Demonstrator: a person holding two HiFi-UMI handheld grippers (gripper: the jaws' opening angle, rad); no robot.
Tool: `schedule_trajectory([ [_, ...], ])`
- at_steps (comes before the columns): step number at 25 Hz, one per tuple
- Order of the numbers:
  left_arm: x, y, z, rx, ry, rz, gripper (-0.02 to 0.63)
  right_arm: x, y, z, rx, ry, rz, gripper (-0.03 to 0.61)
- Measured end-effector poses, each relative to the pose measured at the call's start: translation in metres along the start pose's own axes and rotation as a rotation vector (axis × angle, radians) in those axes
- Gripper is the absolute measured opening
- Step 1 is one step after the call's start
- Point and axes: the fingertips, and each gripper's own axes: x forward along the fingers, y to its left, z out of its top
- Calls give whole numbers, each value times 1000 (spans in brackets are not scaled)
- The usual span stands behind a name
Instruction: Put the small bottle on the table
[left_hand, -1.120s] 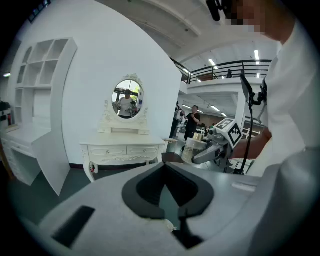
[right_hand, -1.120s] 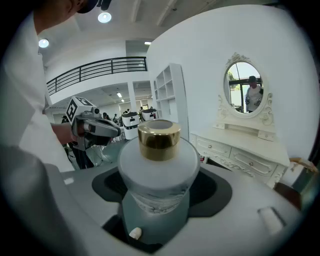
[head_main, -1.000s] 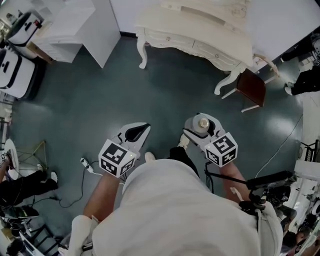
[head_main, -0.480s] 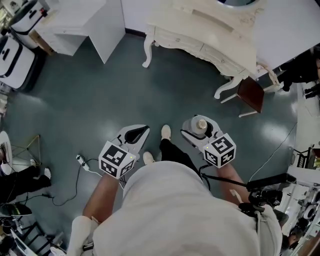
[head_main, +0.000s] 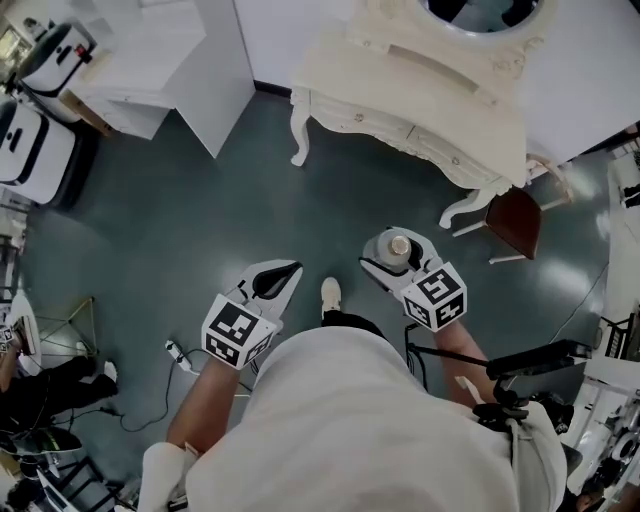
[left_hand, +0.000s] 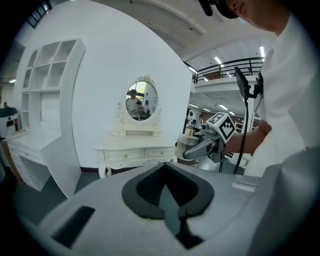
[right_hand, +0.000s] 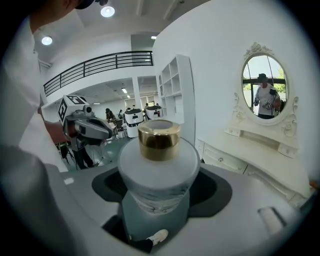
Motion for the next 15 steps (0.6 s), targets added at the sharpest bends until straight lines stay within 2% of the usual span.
schedule_trajectory([
  [6, 67, 42, 53, 4, -11, 22, 3, 27, -91, 32, -12, -20, 7, 334],
  [10, 102, 60, 71, 2, 10, 3, 3, 44, -138, 45, -10, -20, -11, 334],
  [15, 132, 108, 95, 1, 28, -21, 3, 72, -186, 63, 21, -7, -41, 334],
])
